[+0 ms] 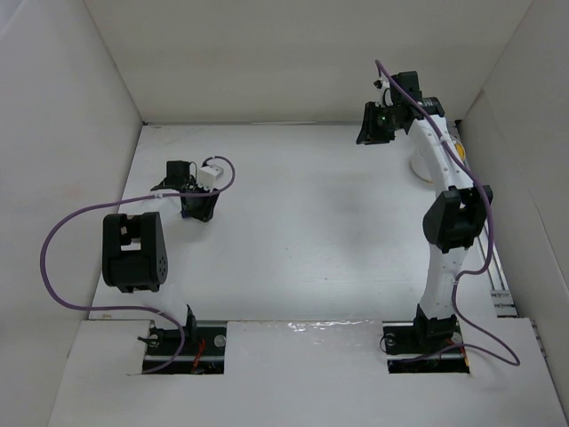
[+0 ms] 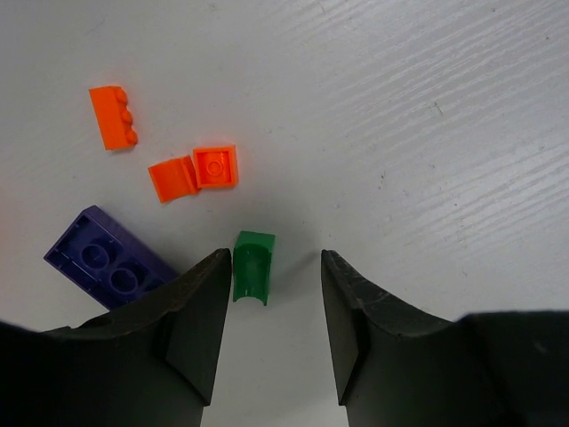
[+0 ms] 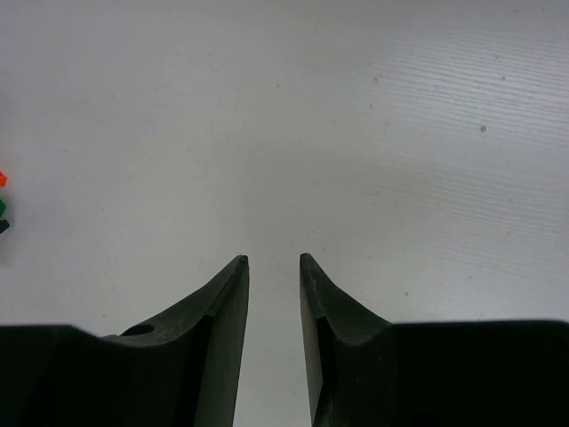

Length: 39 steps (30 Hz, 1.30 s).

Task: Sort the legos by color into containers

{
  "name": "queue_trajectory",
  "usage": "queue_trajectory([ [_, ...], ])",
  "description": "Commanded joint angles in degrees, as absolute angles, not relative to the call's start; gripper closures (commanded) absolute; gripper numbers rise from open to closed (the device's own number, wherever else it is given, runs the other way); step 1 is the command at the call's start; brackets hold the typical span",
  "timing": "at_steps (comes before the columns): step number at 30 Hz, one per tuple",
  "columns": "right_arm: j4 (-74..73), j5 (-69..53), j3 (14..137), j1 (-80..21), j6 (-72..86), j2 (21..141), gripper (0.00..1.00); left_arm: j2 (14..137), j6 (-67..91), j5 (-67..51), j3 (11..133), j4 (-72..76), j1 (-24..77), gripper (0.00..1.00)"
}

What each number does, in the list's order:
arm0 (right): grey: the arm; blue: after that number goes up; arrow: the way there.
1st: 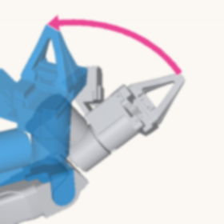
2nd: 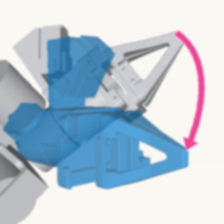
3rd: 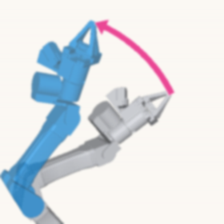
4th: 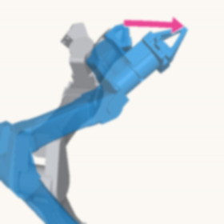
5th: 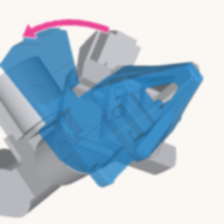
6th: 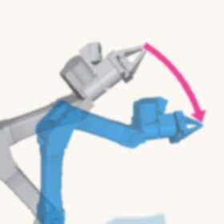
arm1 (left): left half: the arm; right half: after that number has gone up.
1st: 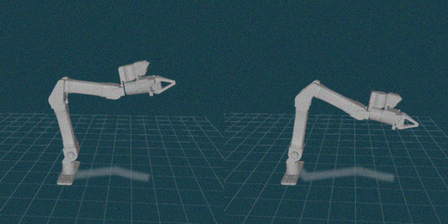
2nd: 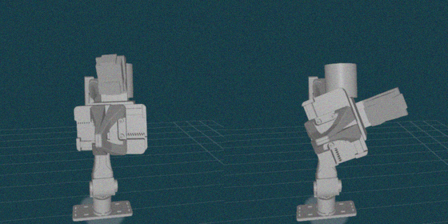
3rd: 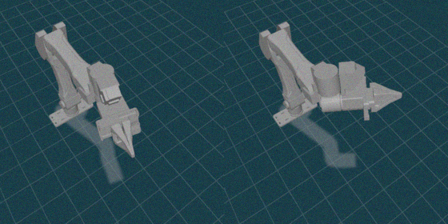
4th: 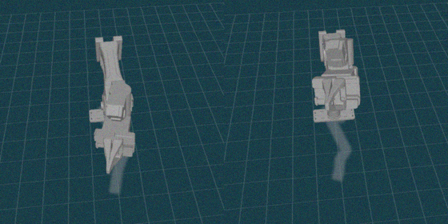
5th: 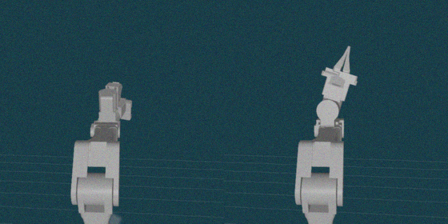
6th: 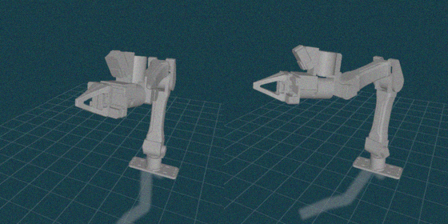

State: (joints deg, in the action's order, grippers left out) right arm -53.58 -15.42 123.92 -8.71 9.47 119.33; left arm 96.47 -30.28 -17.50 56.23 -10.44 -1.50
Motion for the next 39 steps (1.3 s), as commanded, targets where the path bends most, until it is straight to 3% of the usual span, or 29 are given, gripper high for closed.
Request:
queue_trajectory([
  [1, -53.79, -14.85, 124.89, -9.14, 9.49, 119.00, 0.65, 92.73, -29.36, -16.96, 55.63, -10.02, -1.41, 0.58],
  [24, -53.79, -15.38, 125.95, -9.67, 9.49, 119.53, 0.65, 94.92, -31.73, -18.02, 53.44, -12.22, -3.69, 0.67],
  [31, -53.79, -19.15, 125.33, -9.67, 10.63, 119.53, 0.65, 96.85, -32.26, -19.95, 52.91, -9.68, -3.69, 0.83],
  [34, -53.79, -20.91, 124.19, -9.67, 11.77, 119.53, 0.65, 97.38, -32.86, -20.73, 53.08, -9.92, -3.69, 0.98],
  [39, -49.93, -36.44, 117.45, -9.05, 17.22, 118.30, 0.64, 90.10, -34.88, -28.89, 52.56, -9.93, -3.69, 1.00],
])
